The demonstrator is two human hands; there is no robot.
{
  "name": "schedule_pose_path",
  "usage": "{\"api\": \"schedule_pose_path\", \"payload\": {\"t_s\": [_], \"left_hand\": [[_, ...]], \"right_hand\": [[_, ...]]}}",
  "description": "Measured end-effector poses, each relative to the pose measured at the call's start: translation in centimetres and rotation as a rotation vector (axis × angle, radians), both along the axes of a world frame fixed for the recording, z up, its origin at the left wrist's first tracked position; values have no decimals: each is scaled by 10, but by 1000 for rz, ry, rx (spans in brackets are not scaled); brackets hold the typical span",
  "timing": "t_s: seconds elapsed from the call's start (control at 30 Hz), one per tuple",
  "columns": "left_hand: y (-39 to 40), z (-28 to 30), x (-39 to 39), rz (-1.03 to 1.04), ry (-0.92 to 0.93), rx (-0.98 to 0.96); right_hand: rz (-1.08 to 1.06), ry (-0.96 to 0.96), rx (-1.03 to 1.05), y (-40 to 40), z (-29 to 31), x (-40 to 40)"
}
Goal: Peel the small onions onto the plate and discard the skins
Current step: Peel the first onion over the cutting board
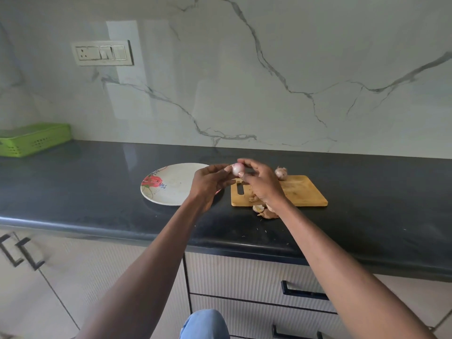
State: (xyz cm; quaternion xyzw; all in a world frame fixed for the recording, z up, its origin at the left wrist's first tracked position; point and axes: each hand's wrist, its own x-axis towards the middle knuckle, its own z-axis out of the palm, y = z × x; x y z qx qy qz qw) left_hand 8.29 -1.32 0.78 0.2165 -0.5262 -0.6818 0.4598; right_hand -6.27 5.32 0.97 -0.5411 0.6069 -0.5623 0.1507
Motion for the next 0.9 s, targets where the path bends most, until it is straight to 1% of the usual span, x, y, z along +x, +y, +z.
{"api": "schedule_pose_path", "payload": {"t_s": [0.13,0.2,0.27,0.4,0.53,0.6,0.67,0.83,0.9], "left_hand": [[-3,1,-20,30,-158,-152],[-7,-2,-32,37,-228,-227],[-7,-2,-43,52,-297,-295],[-10,-3,-62,84,-413,-446],[-19,-7,-75,166,-556,-637],[-19,-9,-80,189,-585,-709],[-21,-14,-83,183,-545,-698],[-27,-25,-86,119,-392,-508],[-28,-25,-86,86,-349,-441]], "right_hand": [[60,-227,32,7,1,-22],[58,-225,36,10,2,-31],[10,-184,32,7,1,-41],[-13,-120,39,1,-1,-57],[32,-214,61,-1,-9,-64],[57,-261,66,-4,-13,-66],[79,-285,58,-6,-15,-68],[98,-294,65,-9,-16,-70],[124,-342,78,-10,-17,-70]]}}
